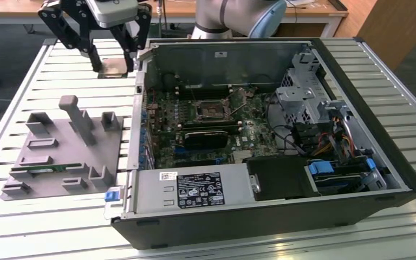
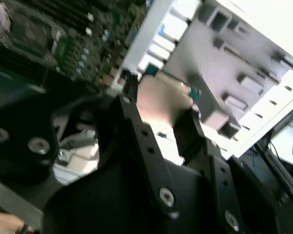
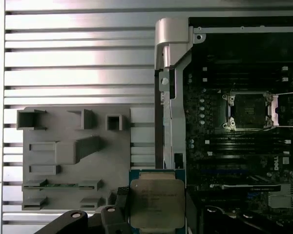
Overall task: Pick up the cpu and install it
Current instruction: 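Pick up the cpu and move it towards the insertion slot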
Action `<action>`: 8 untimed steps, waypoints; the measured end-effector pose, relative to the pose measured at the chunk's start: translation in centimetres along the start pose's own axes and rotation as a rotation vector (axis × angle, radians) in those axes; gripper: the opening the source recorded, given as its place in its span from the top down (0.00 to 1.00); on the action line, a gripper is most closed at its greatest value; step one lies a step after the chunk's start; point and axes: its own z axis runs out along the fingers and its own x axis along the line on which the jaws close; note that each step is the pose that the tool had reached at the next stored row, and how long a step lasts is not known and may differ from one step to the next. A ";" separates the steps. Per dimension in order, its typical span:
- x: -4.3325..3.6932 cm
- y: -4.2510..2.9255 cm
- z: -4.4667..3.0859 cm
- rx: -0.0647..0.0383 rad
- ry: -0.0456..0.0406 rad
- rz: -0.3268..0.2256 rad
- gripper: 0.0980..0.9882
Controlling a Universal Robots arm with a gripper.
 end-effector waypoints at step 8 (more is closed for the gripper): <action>-0.19 0.01 0.00 0.000 0.0001 0.000 0.50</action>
